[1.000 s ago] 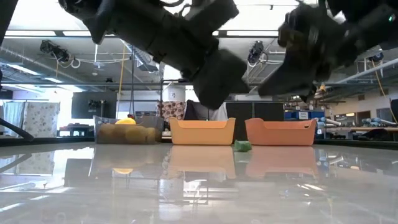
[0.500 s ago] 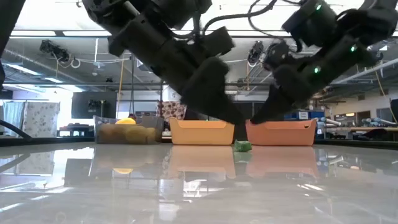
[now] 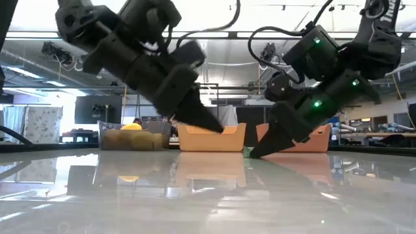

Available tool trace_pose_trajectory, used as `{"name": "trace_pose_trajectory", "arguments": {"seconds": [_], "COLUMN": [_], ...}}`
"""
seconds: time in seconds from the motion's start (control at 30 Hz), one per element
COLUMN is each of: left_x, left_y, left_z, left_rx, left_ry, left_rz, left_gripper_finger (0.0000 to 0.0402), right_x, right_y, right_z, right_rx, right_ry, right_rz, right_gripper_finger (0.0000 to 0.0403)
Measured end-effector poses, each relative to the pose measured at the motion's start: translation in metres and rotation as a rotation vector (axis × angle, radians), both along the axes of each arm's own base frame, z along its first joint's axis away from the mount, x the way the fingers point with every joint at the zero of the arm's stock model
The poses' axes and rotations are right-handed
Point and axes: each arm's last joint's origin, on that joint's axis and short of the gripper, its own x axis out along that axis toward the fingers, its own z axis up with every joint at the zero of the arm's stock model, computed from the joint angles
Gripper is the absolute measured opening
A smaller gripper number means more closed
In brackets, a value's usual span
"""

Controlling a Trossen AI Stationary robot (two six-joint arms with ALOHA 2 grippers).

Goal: Sort produce into baskets
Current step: Put the green chili pepper into the orange bin

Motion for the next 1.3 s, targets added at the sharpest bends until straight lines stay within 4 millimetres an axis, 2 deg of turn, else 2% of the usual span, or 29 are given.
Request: {"name": "trace_pose_trajectory", "arguments": {"seconds": [0.1,0.2,0.27,0.43,0.57,0.7,0.87,1.03,1.17,1.3], "left_x": [-0.006,-0.006,-0.004,0.004,0.003,0.001,0.0,0.0,0.0,0.0], "left_y": [0.002,0.003,0.004,0.002,0.002,0.003,0.004,0.003,0.002,0.001], "left_z": [-0.008,-0.007,-0.004,0.012,0.012,0.006,0.003,0.004,0.004,0.003], "left_rx": [-0.017,-0.03,-0.082,-0.155,-0.151,-0.052,-0.011,-0.012,-0.014,-0.017], "left_ry": [0.021,0.005,-0.051,-0.233,-0.233,-0.159,-0.131,-0.136,-0.135,-0.128], "left_rz": [0.017,0.026,0.064,0.029,0.017,0.014,0.042,0.04,0.033,0.022], "left_gripper_finger": [0.017,0.017,0.017,0.017,0.017,0.017,0.017,0.017,0.017,0.017], "right_x": [0.0,-0.001,-0.003,-0.009,-0.022,-0.042,-0.065,-0.08,-0.087,-0.09], "right_y": [0.0,0.0,-0.001,-0.008,-0.023,-0.047,-0.081,-0.112,-0.128,-0.135], "right_z": [0.0,0.005,0.011,0.039,0.064,0.084,0.102,0.104,0.103,0.107], "right_rx": [-0.007,-0.018,-0.028,-0.111,-0.211,-0.296,-0.319,-0.262,-0.198,-0.225], "right_ry": [-0.005,0.001,0.002,-0.049,-0.032,0.016,0.034,0.045,0.037,0.017], "right_rz": [-0.006,0.015,0.023,-0.075,-0.171,-0.325,-0.512,-0.614,-0.623,-0.646], "right_gripper_finger": [0.0125,0.0049,0.0019,0.0037,0.0027,0.002,0.0039,0.0082,0.0134,0.0187]}}
